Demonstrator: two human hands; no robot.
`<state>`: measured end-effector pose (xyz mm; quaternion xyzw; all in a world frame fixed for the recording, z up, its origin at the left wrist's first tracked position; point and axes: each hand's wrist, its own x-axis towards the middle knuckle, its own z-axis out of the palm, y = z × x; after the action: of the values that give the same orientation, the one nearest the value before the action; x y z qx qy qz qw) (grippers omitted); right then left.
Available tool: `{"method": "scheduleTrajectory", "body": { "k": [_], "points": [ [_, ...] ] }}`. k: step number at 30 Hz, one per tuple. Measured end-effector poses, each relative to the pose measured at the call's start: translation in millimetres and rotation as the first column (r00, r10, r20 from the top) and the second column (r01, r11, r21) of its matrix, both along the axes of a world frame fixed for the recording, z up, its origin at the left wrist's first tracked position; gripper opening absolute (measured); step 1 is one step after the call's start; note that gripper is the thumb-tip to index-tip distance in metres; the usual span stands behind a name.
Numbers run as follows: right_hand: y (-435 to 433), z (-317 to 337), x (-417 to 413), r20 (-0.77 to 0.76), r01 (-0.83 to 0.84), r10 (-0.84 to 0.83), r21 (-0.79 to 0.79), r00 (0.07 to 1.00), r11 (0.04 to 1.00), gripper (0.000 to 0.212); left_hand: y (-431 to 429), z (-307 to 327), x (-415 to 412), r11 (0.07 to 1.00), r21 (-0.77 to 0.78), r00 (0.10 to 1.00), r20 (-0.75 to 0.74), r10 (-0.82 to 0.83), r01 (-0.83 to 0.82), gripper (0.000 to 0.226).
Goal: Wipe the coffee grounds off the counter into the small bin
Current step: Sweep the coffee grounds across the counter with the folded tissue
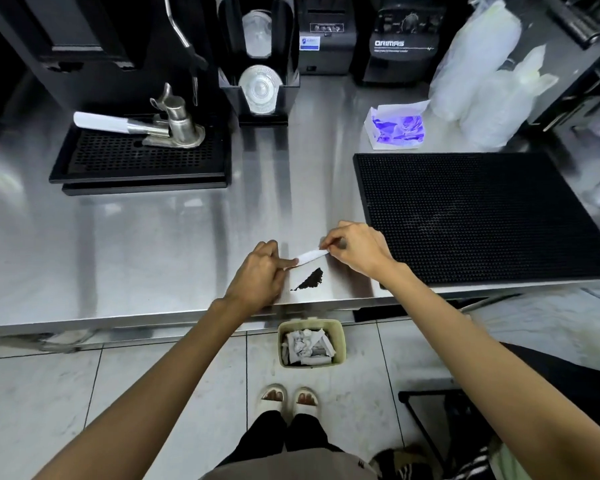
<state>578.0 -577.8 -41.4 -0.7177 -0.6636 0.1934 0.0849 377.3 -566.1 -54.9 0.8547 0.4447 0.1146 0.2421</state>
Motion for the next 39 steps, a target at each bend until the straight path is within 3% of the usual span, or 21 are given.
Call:
{"method": "scheduleTrajectory", "body": {
  "k": [15, 23, 29, 32, 35, 39],
  "points": [
    [-66, -14, -6, -0.035, 0.039, -0.038, 0.020, 0.999, 0.999, 0.018, -26, -17, -19, 0.956, 0.160, 0.969, -0.025, -0.246, 0.247, 0.045],
    [-96, -26, -2, -0.059, 0.051, -0.041, 0.180, 0.997, 0.982, 0.016, -43, -23, -17, 0.918, 0.249, 0.947, 0.002, -0.321, 0.310, 0.061],
    [-107, -32, 2, -0.050, -0.012, 0.029, 0.314, 0.998, 0.949, 0.013, -53, -26, -17, 0.870, 0.340, 0.930, -0.041, -0.364, 0.356, 0.055],
    [-108, -32, 2, -0.066, -0.027, 0.053, 0.340, 0.996, 0.940, 0.014, -55, -27, -21, 0.881, 0.338, 0.942, -0.056, -0.331, 0.330, 0.040],
    [-101, -30, 0, -0.100, -0.028, 0.058, 0.283, 0.993, 0.959, 0.016, -54, -27, -24, 0.909, 0.307, 0.957, -0.026, -0.288, 0.281, 0.043],
    [-78, -15, -9, -0.127, -0.031, 0.056, 0.190, 0.990, 0.981, 0.016, -48, -22, -33, 0.977, 0.195, 0.988, 0.104, -0.111, 0.089, 0.038]
  ]
}}
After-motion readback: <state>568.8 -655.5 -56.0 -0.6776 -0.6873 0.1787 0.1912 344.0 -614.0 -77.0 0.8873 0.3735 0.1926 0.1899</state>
